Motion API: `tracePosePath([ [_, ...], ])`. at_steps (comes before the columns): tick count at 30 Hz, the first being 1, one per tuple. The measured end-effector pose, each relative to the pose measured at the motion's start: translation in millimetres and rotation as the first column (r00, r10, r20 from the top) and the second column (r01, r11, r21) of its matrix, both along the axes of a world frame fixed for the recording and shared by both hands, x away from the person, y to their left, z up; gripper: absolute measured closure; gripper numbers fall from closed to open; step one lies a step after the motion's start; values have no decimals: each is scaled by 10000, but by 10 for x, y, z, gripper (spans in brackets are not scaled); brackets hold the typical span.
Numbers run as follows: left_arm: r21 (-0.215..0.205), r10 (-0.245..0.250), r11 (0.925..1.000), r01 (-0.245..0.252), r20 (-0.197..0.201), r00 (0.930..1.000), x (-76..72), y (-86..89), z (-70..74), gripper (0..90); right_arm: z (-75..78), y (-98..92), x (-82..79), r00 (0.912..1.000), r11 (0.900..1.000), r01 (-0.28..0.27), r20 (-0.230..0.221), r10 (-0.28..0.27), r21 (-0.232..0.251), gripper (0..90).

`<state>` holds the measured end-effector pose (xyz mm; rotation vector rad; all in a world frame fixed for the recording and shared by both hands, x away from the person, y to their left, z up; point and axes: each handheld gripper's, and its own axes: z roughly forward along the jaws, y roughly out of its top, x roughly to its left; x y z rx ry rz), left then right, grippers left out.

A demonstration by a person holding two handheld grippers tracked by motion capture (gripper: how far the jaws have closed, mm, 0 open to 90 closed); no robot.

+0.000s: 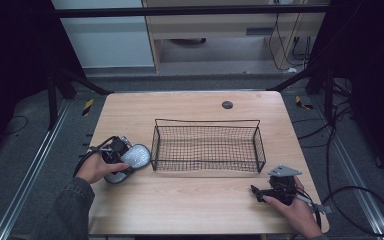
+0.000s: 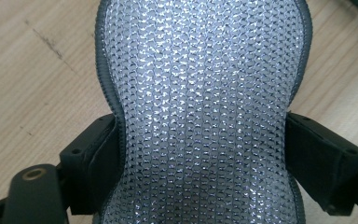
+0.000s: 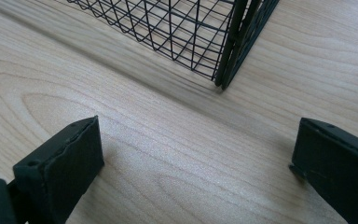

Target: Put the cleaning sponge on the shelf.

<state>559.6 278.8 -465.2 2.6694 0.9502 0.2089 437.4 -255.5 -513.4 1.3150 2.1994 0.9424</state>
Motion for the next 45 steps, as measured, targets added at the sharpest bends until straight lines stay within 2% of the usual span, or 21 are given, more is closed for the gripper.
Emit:
tracePosePath([
  [6, 37, -135, 9999, 133, 602, 9981, -21, 13, 244, 159, 0, 0, 0, 10000, 10000, 6, -3, -6, 2, 21],
  [8, 61, -175, 9998, 170, 978, 9951, -37, 28, 395, 162, 0, 0, 0, 10000, 10000, -1, 0, 1, -1, 21],
  [9, 61, -175, 9998, 170, 978, 9951, -37, 28, 395, 163, 0, 0, 0, 10000, 10000, 0, 2, 0, -4, 21],
  [10, 66, -215, 9998, 209, 1155, 9931, -44, 45, 491, 164, 1, 0, -1, 10000, 10000, 0, -13, 0, -6, 21],
  [17, 190, -548, 9984, 526, 1503, 9871, -80, 27, 707, 168, 0, -1, 0, 10000, 10000, -5, 1, 5, -10, 21],
  [22, 398, -1055, 9942, 998, 1831, 9774, -112, -68, 870, 172, 0, 0, 0, 10000, 10000, -3, -2, 3, -9, 20],
  [23, 398, -1055, 9942, 998, 1831, 9774, -112, -68, 870, 172, 0, -1, 0, 10000, 10000, -5, 1, 5, -13, 20],
  [29, 748, -1723, 9842, 1603, 2008, 9643, -126, -266, 985, 173, 0, -1, 1, 10000, 10000, -18, 8, 18, -21, 20],
  [33, 1036, -2213, 9736, 2035, 2097, 9524, -103, -447, 1066, 173, -1, 2, 3, 10000, 10000, 12, -4, -12, -21, 18],
  [35, 1073, -2350, 9704, 2166, 2100, 9490, -86, -523, 1088, 173, -2, 2, 5, 10000, 10000, -5, 11, 5, -17, 17],
  [38, 1202, -2600, 9635, 2390, 2101, 9425, -44, -658, 1106, 173, -2, 4, 6, 10000, 10000, -9, -9, 9, 2, 17],
  [39, 1270, -2770, 9586, 2548, 2095, 9377, -17, -745, 1107, 173, -1, 5, 5, 10000, 10000, 0, -18, 0, 7, 17],
  [40, 1270, -2770, 9586, 2548, 2095, 9377, -17, -745, 1107, 172, -2, 4, 6, 10000, 10000, -10, -12, 10, 3, 17],
  [45, 1420, -3134, 9469, 2886, 2054, 9271, 30, -952, 1104, 173, -2, 4, 7, 10000, 10000, -20, -16, 20, 3, 16],
])
